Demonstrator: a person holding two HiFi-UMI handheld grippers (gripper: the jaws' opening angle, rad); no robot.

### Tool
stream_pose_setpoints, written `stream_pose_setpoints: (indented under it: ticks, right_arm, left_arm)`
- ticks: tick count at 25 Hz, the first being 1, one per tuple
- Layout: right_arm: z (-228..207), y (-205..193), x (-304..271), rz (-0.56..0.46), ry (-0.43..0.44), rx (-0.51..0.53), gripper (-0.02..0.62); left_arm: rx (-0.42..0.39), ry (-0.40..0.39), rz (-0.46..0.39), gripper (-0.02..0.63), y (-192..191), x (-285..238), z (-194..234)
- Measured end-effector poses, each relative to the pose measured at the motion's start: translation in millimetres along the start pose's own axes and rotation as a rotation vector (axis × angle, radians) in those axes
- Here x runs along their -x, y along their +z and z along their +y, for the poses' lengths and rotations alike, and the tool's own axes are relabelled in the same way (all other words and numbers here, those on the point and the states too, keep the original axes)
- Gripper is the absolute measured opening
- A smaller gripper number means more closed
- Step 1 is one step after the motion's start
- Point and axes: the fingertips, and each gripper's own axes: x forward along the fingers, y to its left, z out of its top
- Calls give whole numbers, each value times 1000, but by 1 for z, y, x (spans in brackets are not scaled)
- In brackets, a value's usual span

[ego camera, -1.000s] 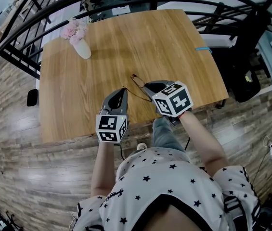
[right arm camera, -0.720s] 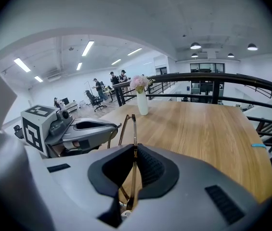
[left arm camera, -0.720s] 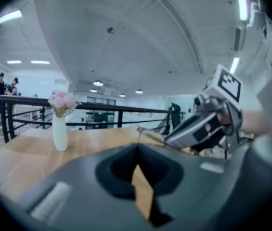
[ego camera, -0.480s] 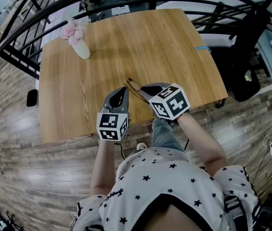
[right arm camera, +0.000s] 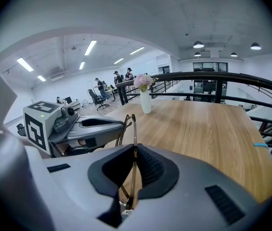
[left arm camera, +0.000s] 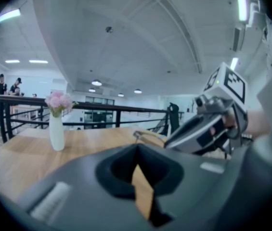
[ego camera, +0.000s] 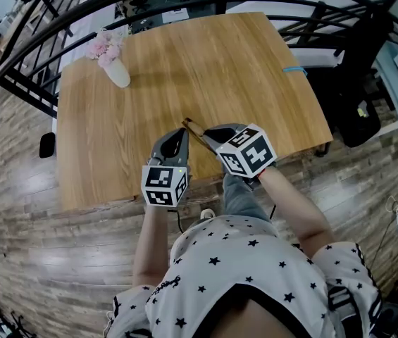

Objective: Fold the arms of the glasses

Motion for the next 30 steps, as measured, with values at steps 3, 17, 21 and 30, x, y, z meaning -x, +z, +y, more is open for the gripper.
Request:
stream_pose_setpoints:
  ticks: [3, 17, 21, 30]
  right_arm:
    - [0, -2, 1, -1, -6, 0, 32]
    - [-36, -16, -8, 39, -90, 23, 32]
    - [-53, -23, -17, 57, -122, 25, 32]
    - [-90, -39, -45, 115, -209, 91, 32]
  left_arm:
    - [-2, 0, 1, 8, -1, 1, -1]
    - [26, 23, 15, 8, -10, 4, -1]
    - [51, 38, 21, 8, -14, 5, -2]
    - [101, 51, 37, 8, -28, 2, -9]
